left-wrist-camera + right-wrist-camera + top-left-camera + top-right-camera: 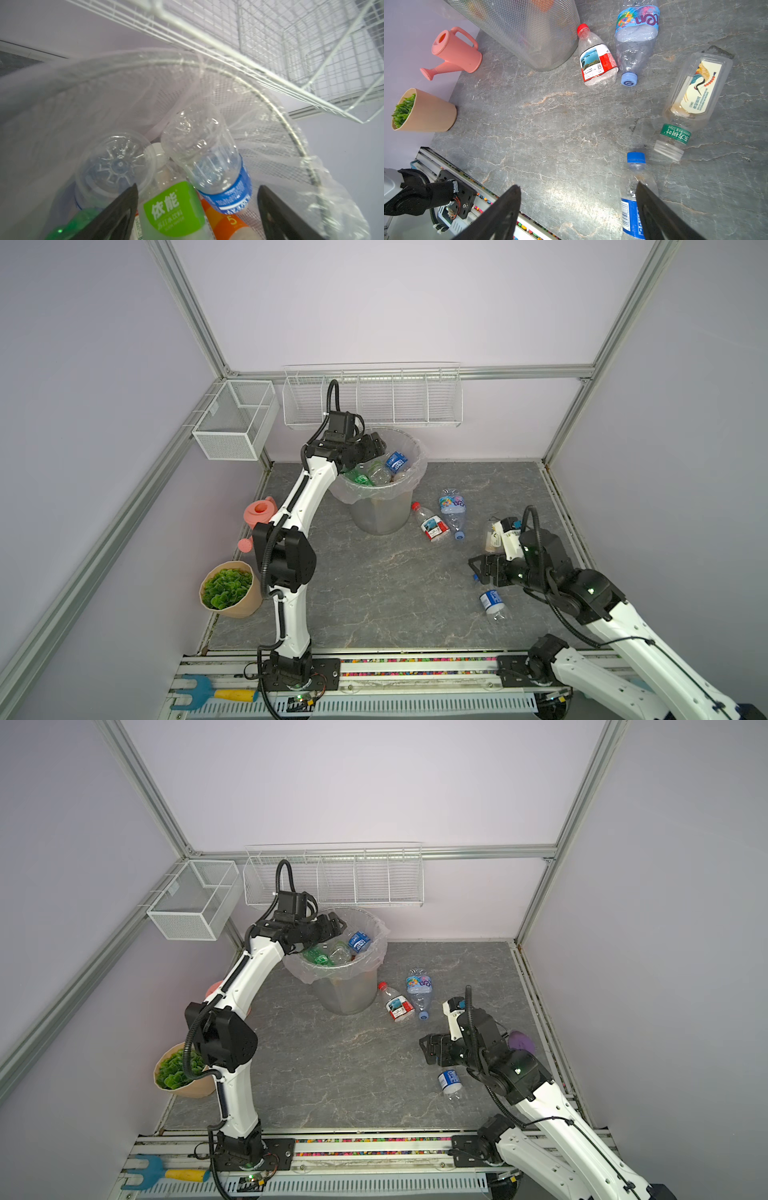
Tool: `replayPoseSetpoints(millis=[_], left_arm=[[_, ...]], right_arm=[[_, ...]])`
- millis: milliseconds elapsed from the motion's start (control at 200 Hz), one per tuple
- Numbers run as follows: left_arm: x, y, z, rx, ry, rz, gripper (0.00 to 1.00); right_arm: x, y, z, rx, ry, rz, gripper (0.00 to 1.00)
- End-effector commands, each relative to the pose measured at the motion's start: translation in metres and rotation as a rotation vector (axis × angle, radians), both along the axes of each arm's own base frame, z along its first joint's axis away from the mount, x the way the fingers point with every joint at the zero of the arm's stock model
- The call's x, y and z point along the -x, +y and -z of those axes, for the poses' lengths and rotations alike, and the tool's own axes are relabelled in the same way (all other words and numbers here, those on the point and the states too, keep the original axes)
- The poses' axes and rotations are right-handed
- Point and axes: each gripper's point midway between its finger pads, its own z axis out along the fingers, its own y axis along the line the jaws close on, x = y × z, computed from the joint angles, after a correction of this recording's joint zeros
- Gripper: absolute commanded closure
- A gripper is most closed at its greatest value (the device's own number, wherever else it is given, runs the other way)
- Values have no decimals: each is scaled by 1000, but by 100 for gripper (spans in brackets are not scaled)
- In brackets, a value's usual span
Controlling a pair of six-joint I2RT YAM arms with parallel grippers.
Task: Throw the plastic bottles in the bin
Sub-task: Touch the plastic bottle at the trash bin, then pick up the plastic bottle from the top-center of the table.
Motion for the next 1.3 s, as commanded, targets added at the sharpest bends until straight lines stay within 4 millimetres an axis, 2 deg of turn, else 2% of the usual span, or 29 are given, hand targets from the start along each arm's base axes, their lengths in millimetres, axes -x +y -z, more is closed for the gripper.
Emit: replayPoseSetpoints(millis=[0,130,145,270,395,590,795,965,1040,1065,1295], left_arm=[[24,-4,-70,64,-138,35,11],[53,4,-120,92,-244,52,11],[57,6,-125,93,-258,53,11],[101,24,-175,111,-404,53,10],[143,38,-196,113,-487,67,8],[206,61,-192,119,-561,67,8],[261,88,-177,106,-578,36,7],[296,108,-166,87,-575,4,7],[301,113,-159,72,-557,-6,7],[312,117,-164,79,-576,-8,7],[334,125,-160,81,-571,-7,7]], right_arm=[[-1,-1,-1,4,3,4,11],[-2,-5,3,29,7,12,11],[-3,-4,-7,19,-11,14,11],[-5,-8,-6,52,-10,24,11],[-11,-8,-9,86,-21,21,11],[-36,15,-12,122,0,-57,11],[-79,48,-1,193,42,-141,11],[-118,68,26,275,99,-158,11],[-133,74,41,316,128,-163,12],[-137,76,46,327,138,-165,11],[-171,87,97,437,174,-178,11]])
